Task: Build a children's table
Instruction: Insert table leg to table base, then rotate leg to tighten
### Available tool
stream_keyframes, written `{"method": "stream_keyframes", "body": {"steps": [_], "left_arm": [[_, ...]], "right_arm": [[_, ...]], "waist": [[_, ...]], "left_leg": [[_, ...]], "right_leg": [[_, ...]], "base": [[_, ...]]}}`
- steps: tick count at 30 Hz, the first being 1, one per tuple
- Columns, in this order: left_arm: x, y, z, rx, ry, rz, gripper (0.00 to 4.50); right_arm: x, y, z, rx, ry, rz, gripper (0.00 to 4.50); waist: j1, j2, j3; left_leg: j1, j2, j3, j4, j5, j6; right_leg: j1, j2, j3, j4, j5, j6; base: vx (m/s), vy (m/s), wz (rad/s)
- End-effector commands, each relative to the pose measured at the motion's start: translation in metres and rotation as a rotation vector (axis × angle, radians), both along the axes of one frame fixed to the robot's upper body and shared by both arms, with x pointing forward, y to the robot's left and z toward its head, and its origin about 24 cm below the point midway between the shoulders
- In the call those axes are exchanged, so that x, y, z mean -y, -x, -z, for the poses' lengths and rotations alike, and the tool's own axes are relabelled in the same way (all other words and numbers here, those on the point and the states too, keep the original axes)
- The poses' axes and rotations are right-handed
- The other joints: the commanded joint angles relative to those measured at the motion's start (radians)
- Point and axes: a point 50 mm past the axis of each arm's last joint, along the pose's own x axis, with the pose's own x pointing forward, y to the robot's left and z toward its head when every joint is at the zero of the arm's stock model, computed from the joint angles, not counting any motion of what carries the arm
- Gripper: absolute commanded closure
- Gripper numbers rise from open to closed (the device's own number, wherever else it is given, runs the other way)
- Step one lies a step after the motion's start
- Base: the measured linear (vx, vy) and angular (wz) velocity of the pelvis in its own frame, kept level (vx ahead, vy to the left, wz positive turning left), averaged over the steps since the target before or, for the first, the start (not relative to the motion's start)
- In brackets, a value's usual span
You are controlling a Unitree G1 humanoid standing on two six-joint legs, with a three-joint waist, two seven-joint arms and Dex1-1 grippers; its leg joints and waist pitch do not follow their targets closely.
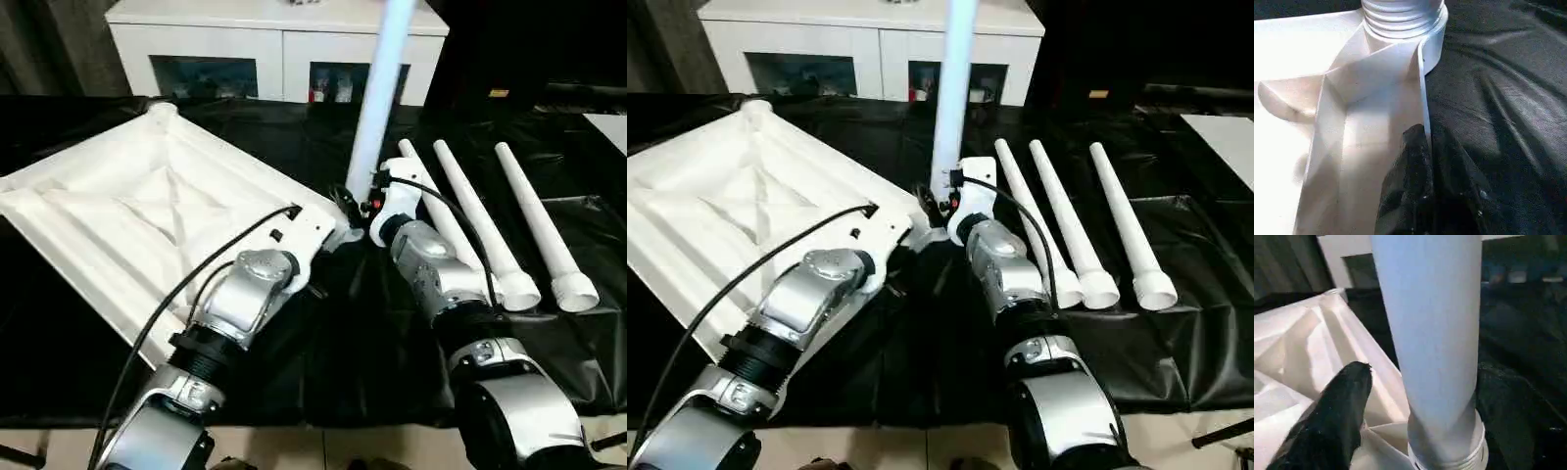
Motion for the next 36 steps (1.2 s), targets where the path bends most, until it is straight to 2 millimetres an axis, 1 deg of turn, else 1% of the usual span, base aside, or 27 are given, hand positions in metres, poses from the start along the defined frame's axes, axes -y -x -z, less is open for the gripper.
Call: {"method": "stream_keyframes", "body": {"steps": [1,2,4,6,7,9,10,12,13,14,15,16,17,18,19,20,21,23,24,25,26,27,28,31,32,35,36], "left_arm": [[-0.004,-0.001,0.001,0.014,0.003,0.006,4.5],[-0.005,-0.001,0.002,0.013,0.002,0.007,4.5],[-0.006,0.0,0.002,0.012,0.001,0.008,4.5],[-0.007,0.0,0.003,0.009,-0.003,0.02,4.5],[-0.007,0.0,0.003,0.005,-0.005,0.029,4.5],[-0.007,0.002,0.004,-0.001,-0.012,0.059,4.5],[-0.008,0.004,0.004,-0.008,-0.018,0.083,4.5],[-0.008,0.005,0.005,-0.01,-0.022,0.092,4.5],[-0.01,0.009,0.008,-0.023,-0.043,0.15,4.5],[-0.012,0.012,0.01,-0.031,-0.049,0.184,4.5],[-0.012,0.014,0.011,-0.042,-0.044,0.195,4.5],[-0.013,0.016,0.011,-0.037,-0.043,0.218,4.5],[-0.013,0.019,0.01,-0.04,-0.028,0.246,4.5],[-0.013,0.02,0.009,-0.043,-0.017,0.262,4.5],[-0.012,0.023,0.007,-0.047,0.0,0.287,4.5],[-0.012,0.027,0.005,-0.04,0.007,0.339,4.5],[-0.013,0.03,0.006,-0.038,-0.011,0.379,4.5],[-0.02,0.038,0.008,-0.036,-0.06,0.471,4.5],[-0.021,0.039,0.008,-0.04,-0.062,0.48,4.5],[-0.023,0.041,0.008,-0.049,-0.058,0.496,4.5],[-0.024,0.043,0.008,-0.054,-0.049,0.505,4.5],[-0.026,0.046,0.006,-0.061,-0.031,0.522,4.5],[-0.026,0.048,0.005,-0.064,-0.02,0.543,4.5],[-0.027,0.052,0.003,-0.069,-0.011,0.571,4.5],[-0.027,0.053,0.003,-0.071,-0.009,0.575,4.5],[-0.028,0.053,0.002,-0.07,-0.009,0.58,4.5],[-0.028,0.053,0.001,-0.069,-0.007,0.591,4.5]], "right_arm": [[0.005,0.002,-0.001,0.001,0.001,-0.006,0.61],[0.008,0.002,0.0,0.001,0.006,-0.004,0.38],[0.01,0.003,0.001,0.001,0.013,-0.007,0.31],[0.014,0.005,0.0,0.009,0.035,-0.02,0.23],[0.015,0.006,-0.001,0.013,0.042,-0.03,0.04],[0.018,0.009,-0.004,0.023,0.054,-0.055,0.04],[0.02,0.012,-0.005,0.023,0.057,-0.086,0.04],[0.021,0.013,-0.005,0.02,0.058,-0.1,0.04],[0.027,0.023,-0.005,0.003,0.08,-0.207,0.04],[0.033,0.03,-0.004,-0.002,0.105,-0.278,0.04],[0.038,0.037,-0.004,-0.001,0.124,-0.329,0.04],[0.042,0.042,-0.004,-0.002,0.132,-0.369,0.04],[0.047,0.049,-0.003,-0.013,0.134,-0.42,0.04],[0.051,0.053,-0.003,-0.02,0.137,-0.45,0.04],[0.056,0.057,-0.003,-0.026,0.148,-0.479,0.04],[0.062,0.061,-0.003,-0.029,0.168,-0.492,0.04],[0.066,0.063,-0.004,-0.027,0.184,-0.495,0.04],[0.076,0.067,-0.006,-0.027,0.199,-0.491,0.04],[0.077,0.068,-0.007,-0.026,0.2,-0.491,0.04],[0.08,0.07,-0.009,-0.029,0.204,-0.497,0.04],[0.081,0.071,-0.01,-0.029,0.208,-0.498,0.04],[0.084,0.076,-0.012,-0.038,0.216,-0.516,0.04],[0.086,0.078,-0.012,-0.037,0.237,-0.522,0.04],[0.087,0.081,-0.011,-0.041,0.255,-0.536,0.04],[0.087,0.082,-0.01,-0.048,0.26,-0.547,0.04],[0.086,0.085,-0.005,-0.059,0.277,-0.569,0.04],[0.083,0.085,-0.001,-0.07,0.288,-0.582,0.04]], "waist": [[0.004,0.001,-0.082],[0.004,0.002,-0.081],[0.006,0.001,-0.08],[0.006,0.001,-0.075],[0.007,0.001,-0.076],[0.007,0.0,-0.074],[0.008,-0.002,-0.075],[0.008,-0.001,-0.076],[0.009,0.001,-0.076],[0.013,-0.002,-0.076],[0.02,0.002,-0.076],[0.024,0.0,-0.076],[0.027,0.0,-0.078],[0.026,0.003,-0.076],[0.031,0.001,-0.076],[0.031,-0.001,-0.077],[0.03,0.001,-0.076],[0.03,0.003,-0.073],[0.03,0.003,-0.073],[0.03,0.002,-0.073],[0.033,0.004,-0.072],[0.035,0.005,-0.072],[0.036,0.006,-0.073],[0.035,0.005,-0.074],[0.035,0.008,-0.074],[0.034,0.004,-0.075],[0.033,0.006,-0.076]], "left_leg": [[0.012,0.056,-0.014,-0.065,-0.087,0.081],[0.01,0.055,-0.013,-0.066,-0.09,0.084],[0.012,0.055,-0.011,-0.066,-0.113,0.083],[0.012,0.056,-0.011,-0.069,-0.156,0.068],[0.015,0.057,-0.012,-0.07,-0.17,0.058],[0.014,0.056,-0.013,-0.072,-0.179,0.048],[0.015,0.057,-0.013,-0.071,-0.183,0.045],[0.014,0.057,-0.013,-0.071,-0.173,0.045],[0.015,0.056,-0.013,-0.07,-0.169,0.049],[0.014,0.057,-0.013,-0.069,-0.164,0.055],[0.017,0.061,-0.013,-0.068,-0.156,0.065],[0.018,0.06,-0.011,-0.067,-0.152,0.069],[0.018,0.061,-0.011,-0.067,-0.149,0.069],[0.016,0.059,-0.011,-0.068,-0.148,0.069],[0.018,0.063,-0.011,-0.067,-0.157,0.069],[0.016,0.062,-0.012,-0.068,-0.158,0.068],[0.016,0.061,-0.011,-0.067,-0.163,0.066],[0.02,0.06,-0.013,-0.069,-0.202,0.052],[0.023,0.061,-0.011,-0.069,-0.206,0.049],[0.025,0.062,-0.01,-0.068,-0.207,0.045],[0.03,0.063,-0.007,-0.069,-0.205,0.037],[0.029,0.064,-0.008,-0.071,-0.212,0.032],[0.029,0.064,-0.008,-0.07,-0.212,0.029],[0.027,0.064,-0.009,-0.07,-0.211,0.022],[0.026,0.063,-0.009,-0.07,-0.213,0.021],[0.023,0.06,-0.009,-0.068,-0.209,0.024],[0.022,0.059,-0.01,-0.067,-0.205,0.026]], "right_leg": [[0.053,-0.068,0.061,-0.037,-0.037,-0.275],[0.054,-0.069,0.061,-0.038,-0.039,-0.28],[0.055,-0.07,0.062,-0.043,-0.075,-0.276],[0.054,-0.069,0.062,-0.052,-0.148,-0.257],[0.053,-0.069,0.062,-0.055,-0.179,-0.246],[0.053,-0.066,0.062,-0.057,-0.204,-0.232],[0.051,-0.067,0.063,-0.057,-0.208,-0.225],[0.051,-0.067,0.063,-0.055,-0.197,-0.225],[0.055,-0.064,0.062,-0.055,-0.188,-0.226],[0.057,-0.064,0.062,-0.054,-0.177,-0.221],[0.056,-0.066,0.064,-0.052,-0.155,-0.22],[0.055,-0.063,0.064,-0.053,-0.15,-0.225],[0.055,-0.066,0.064,-0.05,-0.146,-0.228],[0.055,-0.066,0.065,-0.05,-0.147,-0.23],[0.057,-0.067,0.065,-0.051,-0.153,-0.231],[0.058,-0.068,0.064,-0.051,-0.162,-0.232],[0.054,-0.067,0.065,-0.052,-0.173,-0.234],[0.05,-0.067,0.064,-0.061,-0.245,-0.215],[0.049,-0.065,0.065,-0.062,-0.251,-0.212],[0.046,-0.065,0.066,-0.062,-0.25,-0.213],[0.043,-0.061,0.067,-0.06,-0.234,-0.217],[0.045,-0.062,0.067,-0.059,-0.239,-0.218],[0.045,-0.061,0.067,-0.058,-0.238,-0.217],[0.046,-0.061,0.068,-0.054,-0.223,-0.215],[0.046,-0.061,0.068,-0.054,-0.222,-0.216],[0.049,-0.062,0.068,-0.053,-0.217,-0.217],[0.05,-0.062,0.068,-0.053,-0.215,-0.218]], "base": [[0.0,0.0,0.0],[0.0,0.0,0.0],[0.0,0.0,0.0],[0.0,0.0,0.0],[0.0,0.0,0.0],[0.0,0.0,0.0],[0.0,0.0,0.0],[0.0,0.0,0.0],[0.0,0.0,0.0],[0.0,0.0,0.0],[0.0,0.0,0.0],[0.0,0.0,0.0],[0.0,0.0,0.0],[0.0,0.0,0.0],[0.0,0.0,0.0],[0.0,0.0,0.0],[0.0,0.0,0.0],[0.0,0.0,0.0],[0.0,0.0,0.0],[0.0,0.0,0.0],[0.0,0.0,0.0],[0.0,0.0,0.0],[0.0,0.0,0.0],[0.0,0.0,0.0],[0.0,0.0,0.0],[0.0,0.0,0.0],[0.0,0.0,0.0]]}}
